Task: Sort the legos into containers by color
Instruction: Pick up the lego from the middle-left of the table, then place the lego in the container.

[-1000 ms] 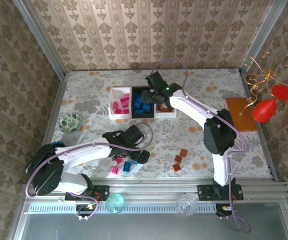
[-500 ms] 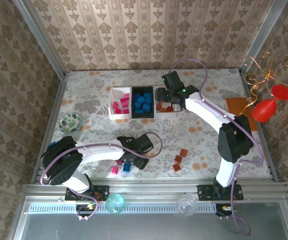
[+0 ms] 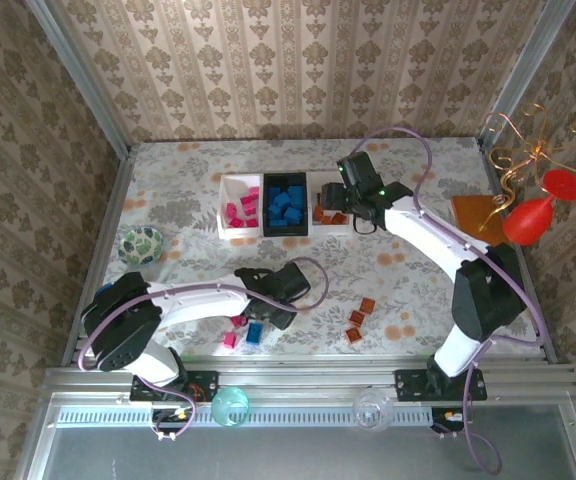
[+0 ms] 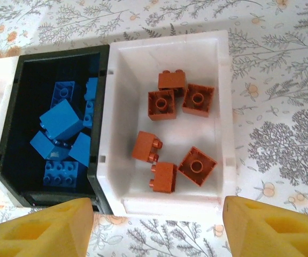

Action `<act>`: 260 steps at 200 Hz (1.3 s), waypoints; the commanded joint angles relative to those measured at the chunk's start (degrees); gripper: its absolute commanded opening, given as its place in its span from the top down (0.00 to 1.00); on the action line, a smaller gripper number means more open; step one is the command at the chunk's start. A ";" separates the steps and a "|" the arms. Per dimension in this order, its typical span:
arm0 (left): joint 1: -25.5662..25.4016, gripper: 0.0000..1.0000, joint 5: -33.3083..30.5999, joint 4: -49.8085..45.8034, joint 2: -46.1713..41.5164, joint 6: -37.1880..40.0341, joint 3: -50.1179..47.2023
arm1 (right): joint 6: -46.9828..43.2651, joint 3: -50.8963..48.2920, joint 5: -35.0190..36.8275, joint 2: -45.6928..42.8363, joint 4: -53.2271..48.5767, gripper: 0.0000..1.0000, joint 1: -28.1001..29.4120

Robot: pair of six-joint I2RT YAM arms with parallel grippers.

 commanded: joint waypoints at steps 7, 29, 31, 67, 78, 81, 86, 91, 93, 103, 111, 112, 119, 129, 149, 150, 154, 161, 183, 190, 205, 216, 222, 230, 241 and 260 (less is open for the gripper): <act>6.67 0.57 -0.85 3.21 -4.53 2.96 4.36 | 2.27 -3.74 1.90 -5.50 1.20 0.33 -0.40; 12.10 0.57 -1.00 7.69 -2.64 5.63 10.37 | 3.59 -7.54 1.60 -8.44 1.73 0.33 -0.40; 12.52 0.57 -1.03 8.10 -2.23 5.94 10.97 | 3.68 -7.85 1.63 -8.71 1.73 0.33 -0.40; 18.93 0.58 -2.03 10.84 8.62 10.19 24.92 | 4.32 -12.27 2.39 -12.37 0.05 0.33 -0.40; 20.70 0.58 -2.02 10.77 12.48 10.89 28.93 | 4.35 -13.34 2.39 -13.54 -0.58 0.33 -0.38; 21.06 0.58 -1.94 10.65 13.50 11.00 29.94 | 4.35 -13.66 2.36 -13.90 -0.74 0.33 -0.32; 21.75 0.58 -1.82 10.57 15.17 11.11 31.53 | 4.44 -14.09 2.43 -14.46 -1.04 0.33 -0.31; 22.31 0.58 -1.84 10.61 16.74 11.26 32.92 | 4.44 -14.62 2.41 -15.01 -1.28 0.33 -0.31; 22.50 0.59 -1.84 10.56 17.35 11.35 33.55 | 4.44 -14.85 2.38 -15.01 -1.33 0.33 -0.31; 23.28 0.59 -2.40 10.53 20.14 11.95 36.05 | 4.51 -15.92 2.21 -17.22 -1.78 0.33 -0.23; 23.69 0.59 -3.29 10.35 22.20 12.54 37.71 | 4.53 -16.60 2.04 -18.20 -2.08 0.33 -0.18; 23.78 0.59 -3.40 10.32 22.44 12.57 37.89 | 4.53 -16.62 2.02 -18.26 -2.11 0.33 -0.16; 24.27 0.59 -3.89 10.03 24.06 12.78 39.26 | 4.49 -17.10 1.99 -19.00 -2.58 0.33 -0.06; 25.11 0.59 -4.33 9.73 25.98 12.62 40.74 | 4.44 -17.69 2.08 -20.02 -3.29 0.33 0.12; 26.79 0.59 -3.32 9.88 28.53 11.58 43.23 | 4.20 -18.93 1.05 -22.08 -4.27 0.33 0.52; 26.83 0.59 -3.24 9.91 28.64 11.52 43.33 | 4.19 -19.01 0.95 -22.17 -4.30 0.33 0.55; 27.01 0.58 -2.80 9.93 29.02 11.26 43.83 | 4.18 -19.20 0.75 -22.50 -4.60 0.33 0.57; 27.13 0.57 -2.02 9.98 29.57 11.09 44.84 | 4.09 -19.63 0.38 -22.98 -5.13 0.33 0.73; 27.13 0.45 -1.40 10.02 30.72 11.20 47.58 | 3.92 -21.24 -1.58 -24.52 -6.81 0.32 1.05; 27.22 0.40 -1.48 9.80 30.92 11.20 48.40 | 3.91 -21.79 -1.98 -24.87 -6.88 0.32 1.25; 27.39 0.33 -1.13 9.43 31.08 11.37 50.02 | 3.92 -23.00 -2.88 -25.64 -9.34 0.31 1.70; 27.48 0.28 -0.76 9.29 30.91 11.46 51.38 | 4.10 -24.12 -3.14 -26.10 -10.07 0.31 1.96; 27.56 0.26 -0.40 9.11 30.81 11.46 52.06 | 4.16 -24.72 -3.40 -26.30 -10.48 0.31 2.05; 27.57 0.24 0.04 8.74 30.41 11.38 52.95 | 4.39 -25.42 -3.65 -26.60 -10.97 0.31 2.21; 27.48 0.23 0.99 8.70 29.26 11.08 53.31 | 4.99 -26.38 -4.00 -26.84 -11.68 0.31 2.39; 27.09 0.20 3.46 10.60 25.01 9.88 50.37 | 6.65 -28.49 -4.22 -27.11 -12.58 0.32 3.00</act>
